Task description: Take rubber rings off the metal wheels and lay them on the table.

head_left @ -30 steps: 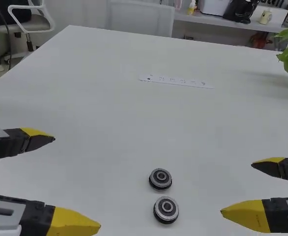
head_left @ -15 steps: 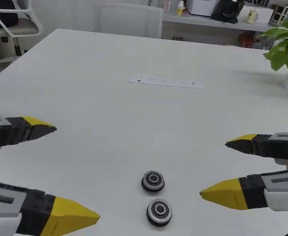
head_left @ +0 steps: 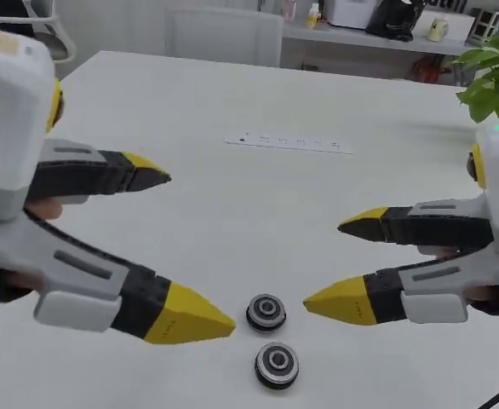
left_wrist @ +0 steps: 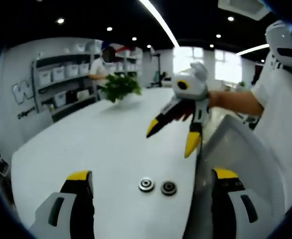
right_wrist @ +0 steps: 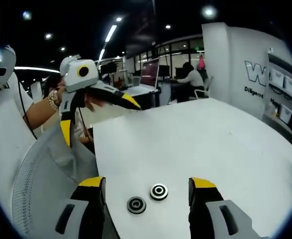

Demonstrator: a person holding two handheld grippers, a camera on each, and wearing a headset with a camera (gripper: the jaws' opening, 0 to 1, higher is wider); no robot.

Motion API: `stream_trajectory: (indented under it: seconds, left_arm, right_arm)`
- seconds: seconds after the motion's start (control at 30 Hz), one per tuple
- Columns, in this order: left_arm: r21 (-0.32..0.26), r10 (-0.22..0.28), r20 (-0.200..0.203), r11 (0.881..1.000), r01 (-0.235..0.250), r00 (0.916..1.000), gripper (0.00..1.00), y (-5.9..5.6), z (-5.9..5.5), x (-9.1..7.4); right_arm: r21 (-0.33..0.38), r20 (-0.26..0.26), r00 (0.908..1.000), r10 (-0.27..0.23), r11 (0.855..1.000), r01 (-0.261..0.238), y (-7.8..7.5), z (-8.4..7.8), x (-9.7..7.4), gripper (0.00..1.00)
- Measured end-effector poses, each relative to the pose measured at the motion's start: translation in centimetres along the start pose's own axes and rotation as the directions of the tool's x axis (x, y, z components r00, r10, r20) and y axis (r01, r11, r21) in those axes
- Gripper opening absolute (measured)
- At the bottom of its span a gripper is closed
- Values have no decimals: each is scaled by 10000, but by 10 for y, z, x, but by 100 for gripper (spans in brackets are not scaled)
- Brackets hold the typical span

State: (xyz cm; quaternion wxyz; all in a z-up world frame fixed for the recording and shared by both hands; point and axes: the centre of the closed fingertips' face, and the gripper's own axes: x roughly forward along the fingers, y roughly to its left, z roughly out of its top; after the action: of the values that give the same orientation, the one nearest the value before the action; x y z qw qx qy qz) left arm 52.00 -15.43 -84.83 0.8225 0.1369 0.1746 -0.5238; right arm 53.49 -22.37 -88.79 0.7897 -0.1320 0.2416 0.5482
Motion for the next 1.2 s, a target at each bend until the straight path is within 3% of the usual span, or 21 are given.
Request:
stream_trajectory:
  seconds: [0.13, 0.2, 0.23, 0.3, 0.4, 0.5, 0.57, 0.63, 0.67, 0.87, 1.0, 1.2]
  left_arm:
    - [359, -342, 105, 9988, 338, 9994, 100, 0, 11, 18]
    - [578, -667, 852, 9964, 619, 9941, 100, -5, 25, 28]
    - [254, -819, 1195, 9965, 794, 9895, 100, -7, 29, 34]
    - [130, -939, 1579, 9956, 931, 9830, 100, -9, 32, 43]
    - [254, -1005, 1590, 9949, 977, 9822, 99, -12, 23, 57]
    - [1074, -1056, 1337, 9900, 916, 9854, 88, -14, 7, 70]
    - [1046, -1052, 1287, 9903, 919, 9861, 80, -17, -4, 76]
    - [937, -1046, 1053, 9911, 948, 9889, 78, -19, -16, 81]
    - [978, -1099, 656, 9898, 1033, 9918, 79, -21, -26, 81]
    - [935, -1129, 254, 9895, 1101, 9933, 79, -20, -42, 87]
    - [540, -1321, 377, 9900, 1300, 9905, 77, -21, -46, 90]
    - [124, -1595, 272, 9872, 1592, 9868, 65, -28, -62, 100]
  right_arm:
    - [95, -128, 9999, 82, 9999, -80, -2, -9, 12, 59]
    - [143, -114, 9999, 82, 9999, -80, -2, -15, 16, 58]
    - [221, -72, 10000, 69, 9997, -68, -2, -19, 18, 58]
    - [500, 182, 9997, 179, 9986, -188, 0, -23, 21, 55]
    - [736, 62, 9998, 190, 9971, -194, -1, -34, 23, 52]
    - [905, -241, 9984, 513, 9947, -489, 3, -52, 27, 53]
    - [999, -657, 9958, 640, 9934, -572, 3, -64, 30, 52]
    - [921, -772, 9942, 753, 9934, -681, 4, -71, 32, 50]
    - [773, -927, 9928, 764, 9946, -693, 4, -76, 33, 48]
    - [345, -1063, 9902, 902, 9956, -870, 8, -81, 39, 43]
    - [33, -1335, 9852, 1076, 9941, -1081, 14, -89, 43, 38]
    - [-138, -2150, 9691, 1210, 9918, -1269, 20, -107, 52, 37]
